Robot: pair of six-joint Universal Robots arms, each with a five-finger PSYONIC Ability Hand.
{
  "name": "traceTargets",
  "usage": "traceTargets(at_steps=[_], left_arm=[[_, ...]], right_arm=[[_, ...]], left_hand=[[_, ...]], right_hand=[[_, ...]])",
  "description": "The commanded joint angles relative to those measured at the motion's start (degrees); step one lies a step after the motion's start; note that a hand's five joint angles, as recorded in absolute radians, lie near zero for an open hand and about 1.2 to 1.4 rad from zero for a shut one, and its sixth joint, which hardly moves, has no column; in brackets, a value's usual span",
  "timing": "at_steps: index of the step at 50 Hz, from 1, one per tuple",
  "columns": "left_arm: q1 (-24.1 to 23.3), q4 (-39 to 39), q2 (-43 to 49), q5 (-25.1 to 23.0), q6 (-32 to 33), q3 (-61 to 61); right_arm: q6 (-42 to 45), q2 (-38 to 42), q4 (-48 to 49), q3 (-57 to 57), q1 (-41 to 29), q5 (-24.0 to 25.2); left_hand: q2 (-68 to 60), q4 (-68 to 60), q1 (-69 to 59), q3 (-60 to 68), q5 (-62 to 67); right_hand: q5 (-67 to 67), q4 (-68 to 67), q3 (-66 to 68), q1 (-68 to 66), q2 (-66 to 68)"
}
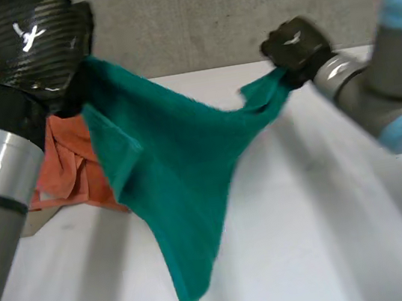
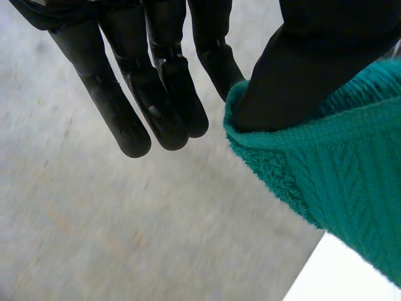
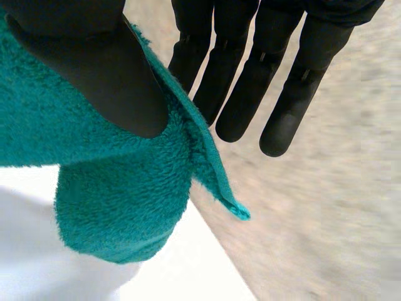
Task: Fold the laundry.
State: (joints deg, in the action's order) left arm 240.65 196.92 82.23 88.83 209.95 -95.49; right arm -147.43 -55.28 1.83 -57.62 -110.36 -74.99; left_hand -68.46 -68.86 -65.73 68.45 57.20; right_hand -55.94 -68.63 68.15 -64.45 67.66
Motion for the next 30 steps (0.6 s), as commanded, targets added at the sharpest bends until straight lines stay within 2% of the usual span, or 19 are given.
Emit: traceTargets(at_steps=[1,6,9,11,15,19,21,22,25,27,30], left_arm=[[7.2,-0.57,8.29,-0.24,0.28,0.74],[7.37,-1.19,13.82,-1.81,0.37,1.44],[6.76,-1.98,19.36,-4.1,0.28,3.11],[6.59,-2.77,21.91,-5.42,0.37,3.99],[6.67,-3.65,30.69,-6.39,0.46,9.26],[6.58,-3.3,38.86,-6.21,2.38,22.31],[6.5,-2.69,39.84,-6.39,3.97,28.05],[6.41,-1.99,40.02,-6.39,4.76,31.04],[5.88,4.5,40.29,-5.95,6.08,41.85],[5.79,10.98,39.85,-4.9,5.47,46.07],[5.71,16.38,39.41,-4.02,4.24,47.41]], right_arm=[[9.17,-14.68,-15.96,-6.71,4.01,1.25],[11.54,-18.9,-30.46,-6.54,8.75,2.65],[16.46,-19.61,-38.03,-7.59,11.04,3.88],[20.4,-17.95,-41.02,-8.73,11.13,4.5],[20.52,-12.32,-38.76,-7.42,10.96,4.24],[14.73,-6.87,-30.51,-2.07,10.96,2.92],[11.3,-5.46,-25.59,0.57,10.96,1.52],[7.72,-4.59,-19.91,3.1,10.96,-0.49],[2.95,-4.66,-9.52,5.5,10.87,-3.58],[-0.74,-5.63,2.26,5.24,10.96,-6.39],[-3.91,-8.43,14.98,2.53,11.05,-8.67]], left_hand=[[-11.54,-11.14,-14.27,11.55,12.8],[-11.54,-11.14,-14.27,11.55,12.8],[-11.54,-11.14,-14.27,11.55,12.8],[-11.54,-11.14,-14.27,11.55,12.8],[-11.54,-11.14,-14.27,11.55,12.8],[-11.54,-11.14,-14.27,11.55,12.8],[-11.54,-11.14,-14.27,11.55,12.8],[-11.54,-11.14,-14.27,11.55,12.8],[-11.54,-11.14,-14.27,11.55,12.8],[-11.54,-11.14,-14.27,11.55,12.8],[-11.54,-11.14,-14.27,11.55,12.8]], right_hand=[[-14.06,-11.37,11.85,-15.55,12.34],[-14.06,-11.37,11.85,-15.55,12.34],[-14.06,-11.37,11.85,-15.55,12.34],[-14.06,-11.37,11.85,-15.55,12.34],[-14.06,-11.37,11.85,-15.55,12.34],[-14.06,-11.37,11.85,-15.55,12.34],[-14.06,-11.37,11.85,-15.55,12.34],[-14.06,-11.37,11.85,-15.55,12.34],[-14.06,-11.37,11.85,-15.55,12.34],[-14.06,-11.37,11.85,-15.55,12.34],[-14.06,-11.37,11.85,-15.55,12.34]])
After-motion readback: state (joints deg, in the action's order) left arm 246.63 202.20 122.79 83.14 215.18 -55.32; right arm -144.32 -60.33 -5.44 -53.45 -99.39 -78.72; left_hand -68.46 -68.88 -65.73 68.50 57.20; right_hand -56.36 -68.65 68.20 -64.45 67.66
